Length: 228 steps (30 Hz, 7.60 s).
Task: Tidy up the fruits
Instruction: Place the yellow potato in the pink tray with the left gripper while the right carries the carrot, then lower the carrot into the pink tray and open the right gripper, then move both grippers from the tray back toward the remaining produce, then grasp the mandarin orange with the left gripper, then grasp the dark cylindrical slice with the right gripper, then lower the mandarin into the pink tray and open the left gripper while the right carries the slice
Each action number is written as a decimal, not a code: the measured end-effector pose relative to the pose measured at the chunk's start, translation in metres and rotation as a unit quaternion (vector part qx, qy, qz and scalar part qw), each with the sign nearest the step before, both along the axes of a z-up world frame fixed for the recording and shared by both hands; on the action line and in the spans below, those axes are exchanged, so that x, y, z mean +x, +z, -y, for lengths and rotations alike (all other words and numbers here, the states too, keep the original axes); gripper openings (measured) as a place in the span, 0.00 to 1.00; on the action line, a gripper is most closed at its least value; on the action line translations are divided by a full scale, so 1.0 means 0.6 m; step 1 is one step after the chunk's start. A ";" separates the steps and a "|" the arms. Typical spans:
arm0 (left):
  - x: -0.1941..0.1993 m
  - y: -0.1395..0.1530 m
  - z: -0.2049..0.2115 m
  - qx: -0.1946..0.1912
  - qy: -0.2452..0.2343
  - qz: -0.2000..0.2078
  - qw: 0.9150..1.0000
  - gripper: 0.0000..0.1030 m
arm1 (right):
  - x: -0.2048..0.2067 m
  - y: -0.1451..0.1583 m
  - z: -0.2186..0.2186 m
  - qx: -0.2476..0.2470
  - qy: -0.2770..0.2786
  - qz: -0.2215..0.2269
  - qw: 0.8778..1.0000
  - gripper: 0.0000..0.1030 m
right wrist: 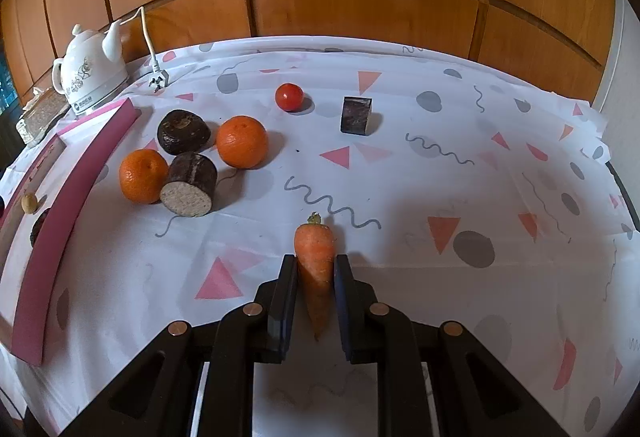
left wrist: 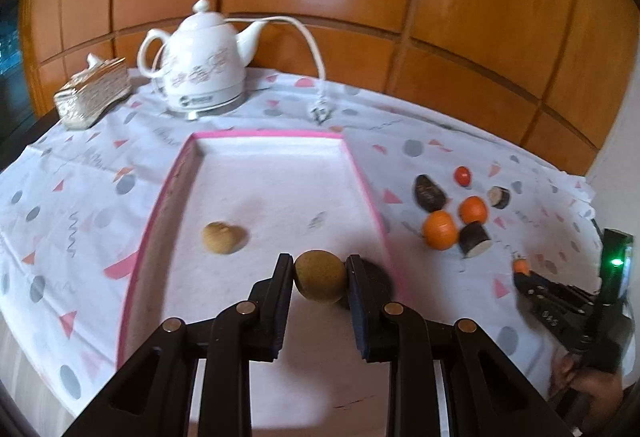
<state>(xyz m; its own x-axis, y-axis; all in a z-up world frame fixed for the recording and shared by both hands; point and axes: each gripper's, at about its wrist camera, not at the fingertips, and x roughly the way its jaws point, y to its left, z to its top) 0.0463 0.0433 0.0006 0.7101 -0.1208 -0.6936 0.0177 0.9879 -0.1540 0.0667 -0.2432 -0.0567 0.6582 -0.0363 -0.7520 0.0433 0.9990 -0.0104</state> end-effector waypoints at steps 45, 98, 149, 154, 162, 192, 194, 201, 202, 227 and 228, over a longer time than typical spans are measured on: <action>-0.034 -0.027 -0.121 -0.012 0.101 -0.009 0.995 0.39 | -0.025 0.095 -0.358 0.070 0.272 0.027 0.959 0.18; -0.052 0.003 -0.052 0.028 0.062 0.022 0.997 0.68 | -0.040 0.093 -0.222 0.077 0.117 0.063 0.988 0.35; 0.166 -0.049 0.214 0.003 -0.129 -0.084 0.988 0.45 | -0.047 0.025 0.030 0.106 -0.076 0.022 0.991 0.36; 0.183 -0.068 0.224 0.005 -0.123 -0.091 0.988 0.44 | -0.044 0.019 0.039 0.110 -0.082 0.017 0.990 0.36; 0.179 -0.074 0.234 -0.004 -0.148 -0.088 0.985 0.36 | -0.033 0.020 0.049 0.111 -0.083 0.015 0.990 0.36; 0.056 -0.007 0.158 -0.038 -0.144 -0.023 0.989 0.36 | 0.083 0.008 0.030 0.061 -0.018 -0.014 0.998 0.35; 0.052 -0.006 0.151 -0.039 -0.141 -0.022 0.989 0.36 | 0.077 0.009 0.025 0.048 -0.016 -0.012 0.999 0.35; 0.034 -0.003 0.121 -0.039 -0.121 -0.018 0.992 0.36 | 0.045 0.016 0.012 0.056 -0.007 -0.012 0.998 0.35; 0.031 -0.001 0.116 -0.039 -0.117 -0.017 0.992 0.36 | 0.040 0.017 0.009 0.060 -0.005 -0.011 0.998 0.35; -0.013 -0.003 -0.015 -0.031 -0.020 -0.006 0.999 0.36 | -0.025 0.030 -0.099 0.078 0.073 -0.005 0.994 0.35; -0.013 -0.003 -0.019 -0.031 -0.016 -0.005 0.999 0.36 | -0.027 0.031 -0.103 0.077 0.076 -0.004 0.994 0.35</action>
<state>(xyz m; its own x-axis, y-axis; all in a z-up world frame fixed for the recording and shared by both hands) 0.0386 0.0545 -0.0014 0.6975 -0.1868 -0.6918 0.0476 0.9754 -0.2154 0.0508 -0.1814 -0.0379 0.6420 0.1793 -0.7455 -0.1078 0.9837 0.1439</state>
